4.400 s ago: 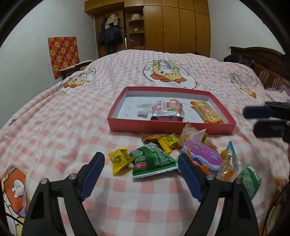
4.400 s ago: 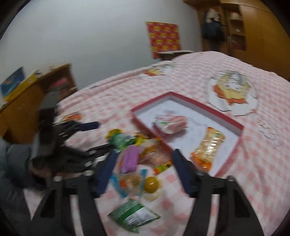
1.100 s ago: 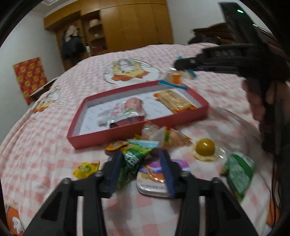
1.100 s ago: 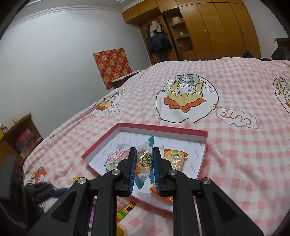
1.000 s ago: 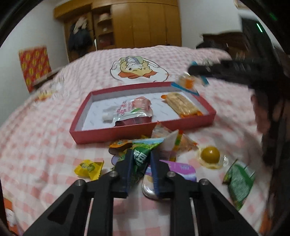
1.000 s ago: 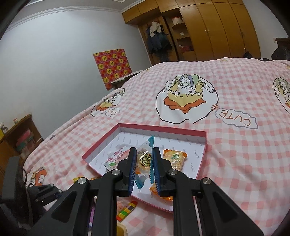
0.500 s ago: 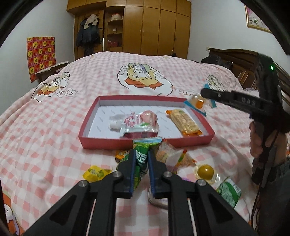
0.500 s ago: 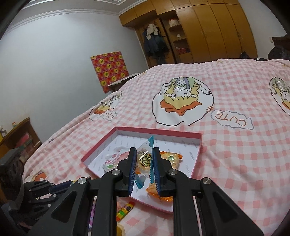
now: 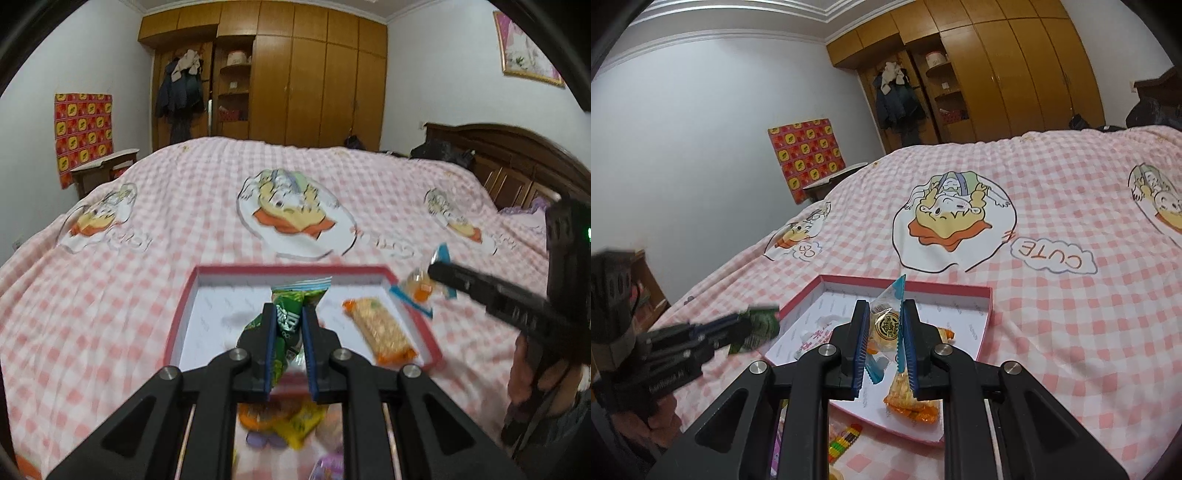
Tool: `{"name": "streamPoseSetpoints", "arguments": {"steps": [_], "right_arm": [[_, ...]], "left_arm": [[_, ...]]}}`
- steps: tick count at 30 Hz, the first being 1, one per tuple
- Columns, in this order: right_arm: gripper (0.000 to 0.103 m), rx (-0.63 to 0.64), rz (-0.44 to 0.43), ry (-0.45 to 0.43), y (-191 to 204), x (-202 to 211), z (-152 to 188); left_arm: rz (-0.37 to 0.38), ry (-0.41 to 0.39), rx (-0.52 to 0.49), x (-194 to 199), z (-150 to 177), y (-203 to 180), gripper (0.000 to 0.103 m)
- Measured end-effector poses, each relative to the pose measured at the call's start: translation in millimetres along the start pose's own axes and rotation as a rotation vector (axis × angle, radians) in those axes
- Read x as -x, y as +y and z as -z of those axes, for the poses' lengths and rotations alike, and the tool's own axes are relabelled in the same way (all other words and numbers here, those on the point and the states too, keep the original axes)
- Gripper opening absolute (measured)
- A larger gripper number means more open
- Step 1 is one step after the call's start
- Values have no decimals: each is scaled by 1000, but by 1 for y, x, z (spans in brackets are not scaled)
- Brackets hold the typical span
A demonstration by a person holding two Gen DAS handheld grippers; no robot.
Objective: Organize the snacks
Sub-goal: 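Carry the green bag and the candy over the red box with both tools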
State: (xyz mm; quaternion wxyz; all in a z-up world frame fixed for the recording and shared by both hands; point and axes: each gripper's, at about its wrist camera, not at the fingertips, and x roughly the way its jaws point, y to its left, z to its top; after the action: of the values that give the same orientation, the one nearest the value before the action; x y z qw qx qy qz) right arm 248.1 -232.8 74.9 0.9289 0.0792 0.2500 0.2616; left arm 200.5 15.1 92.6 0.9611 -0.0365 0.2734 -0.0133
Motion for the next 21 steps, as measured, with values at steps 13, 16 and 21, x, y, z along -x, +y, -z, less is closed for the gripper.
{"name": "streamPoseSetpoints", "arguments": {"steps": [13,16,21], "right_arm": [[19,-17,140,-43,-2,-20,10],[19,57,217,14,9,-39,20],[19,98,236,56,18,-53,28]], "left_arm": [[-58,20,-15,-67,3,16,14],[-38,43,11,-76,8,25,14],[-35,36,27,-75,13,36,14]]}}
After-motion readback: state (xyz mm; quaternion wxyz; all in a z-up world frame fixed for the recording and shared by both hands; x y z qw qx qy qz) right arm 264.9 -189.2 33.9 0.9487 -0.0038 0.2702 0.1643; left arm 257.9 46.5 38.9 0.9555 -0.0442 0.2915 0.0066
